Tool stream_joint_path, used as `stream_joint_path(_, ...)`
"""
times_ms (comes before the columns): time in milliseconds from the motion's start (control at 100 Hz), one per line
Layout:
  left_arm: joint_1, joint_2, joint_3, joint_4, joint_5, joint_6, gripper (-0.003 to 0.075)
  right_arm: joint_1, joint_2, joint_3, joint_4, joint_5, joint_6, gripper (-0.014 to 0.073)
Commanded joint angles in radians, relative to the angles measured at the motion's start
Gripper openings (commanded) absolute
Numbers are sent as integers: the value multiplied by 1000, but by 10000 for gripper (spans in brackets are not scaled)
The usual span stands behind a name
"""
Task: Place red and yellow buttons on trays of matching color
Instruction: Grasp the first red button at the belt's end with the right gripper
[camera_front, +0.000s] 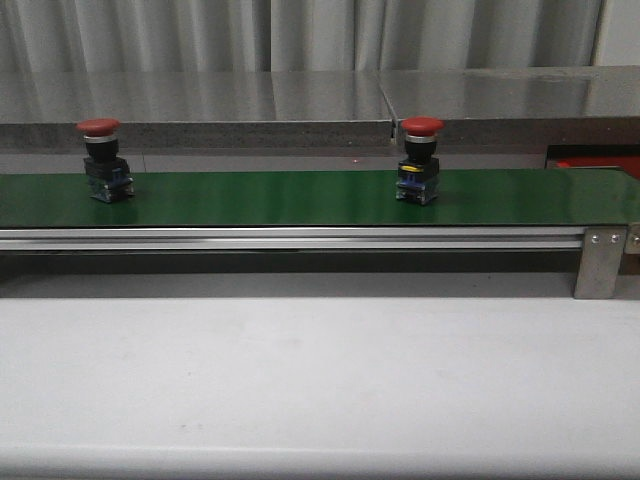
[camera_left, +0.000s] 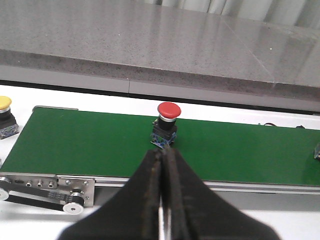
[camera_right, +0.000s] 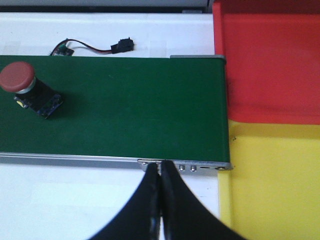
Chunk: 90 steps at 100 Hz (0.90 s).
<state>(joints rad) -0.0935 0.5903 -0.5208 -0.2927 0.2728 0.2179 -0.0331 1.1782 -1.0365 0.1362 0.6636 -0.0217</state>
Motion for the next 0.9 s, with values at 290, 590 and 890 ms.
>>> stream_joint_path(290,-9,0,-25,-14,-76,2,-19,54,98,-75,10,-37,-120,473)
stream_joint_path(590,-9,0,-25,-14,-76,2,-19,58,170,-135,65,-5,-166,626)
stream_joint_path(890,-9,0,-25,-14,-76,2,-19,88,398,-324,170,69,-259,626)
